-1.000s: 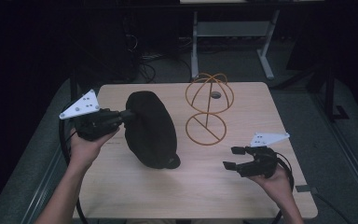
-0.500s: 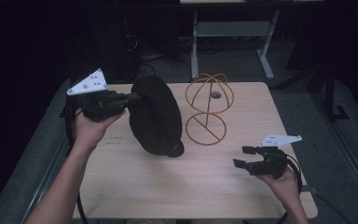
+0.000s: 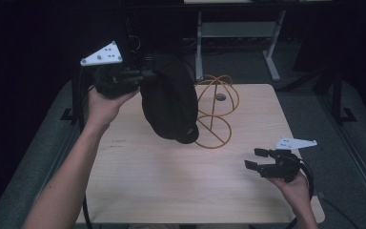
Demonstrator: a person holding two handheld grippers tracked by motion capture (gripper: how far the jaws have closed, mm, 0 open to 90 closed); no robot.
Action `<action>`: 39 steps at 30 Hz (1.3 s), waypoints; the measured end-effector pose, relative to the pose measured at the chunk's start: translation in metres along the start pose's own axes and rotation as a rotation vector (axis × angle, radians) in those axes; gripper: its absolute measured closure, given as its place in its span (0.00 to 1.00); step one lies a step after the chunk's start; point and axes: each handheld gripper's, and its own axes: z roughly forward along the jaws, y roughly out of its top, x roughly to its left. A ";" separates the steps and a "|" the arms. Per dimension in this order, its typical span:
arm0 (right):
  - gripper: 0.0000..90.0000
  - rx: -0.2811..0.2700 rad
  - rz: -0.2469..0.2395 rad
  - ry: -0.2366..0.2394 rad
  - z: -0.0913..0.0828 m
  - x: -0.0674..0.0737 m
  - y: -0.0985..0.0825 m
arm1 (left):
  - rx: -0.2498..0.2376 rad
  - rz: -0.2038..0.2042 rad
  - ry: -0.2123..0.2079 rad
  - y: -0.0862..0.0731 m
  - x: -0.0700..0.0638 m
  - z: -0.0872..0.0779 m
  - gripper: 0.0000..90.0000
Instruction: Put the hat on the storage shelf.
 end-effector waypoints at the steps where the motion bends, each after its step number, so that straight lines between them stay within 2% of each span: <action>1: 0.32 -0.002 0.001 0.000 0.000 -0.001 0.000 | 0.000 0.000 -0.008 0.004 0.002 0.004 0.98; 12: 0.32 -0.059 0.032 -0.031 -0.010 -0.008 -0.002 | 0.009 0.015 -0.025 0.037 0.009 0.038 0.98; 17: 0.32 -0.101 0.042 -0.009 -0.015 -0.010 -0.001 | 0.007 0.026 -0.034 0.055 0.008 0.057 0.98; 23: 0.32 -0.130 0.065 -0.003 -0.021 -0.015 -0.003 | 0.036 0.047 -0.048 0.072 0.007 0.086 0.98; 26: 0.32 -0.142 0.073 -0.005 -0.024 -0.017 -0.004 | 0.068 0.052 -0.058 0.075 0.008 0.107 0.98; 31: 0.32 -0.147 0.086 -0.006 -0.026 -0.020 -0.006 | 0.091 0.037 -0.053 0.074 0.011 0.129 0.98; 36: 0.32 -0.153 0.095 0.008 -0.026 -0.020 -0.006 | 0.155 0.046 -0.042 0.071 0.010 0.153 0.98; 39: 0.32 -0.142 0.093 0.010 -0.025 -0.020 -0.006 | 0.173 0.042 -0.047 0.070 0.010 0.166 0.98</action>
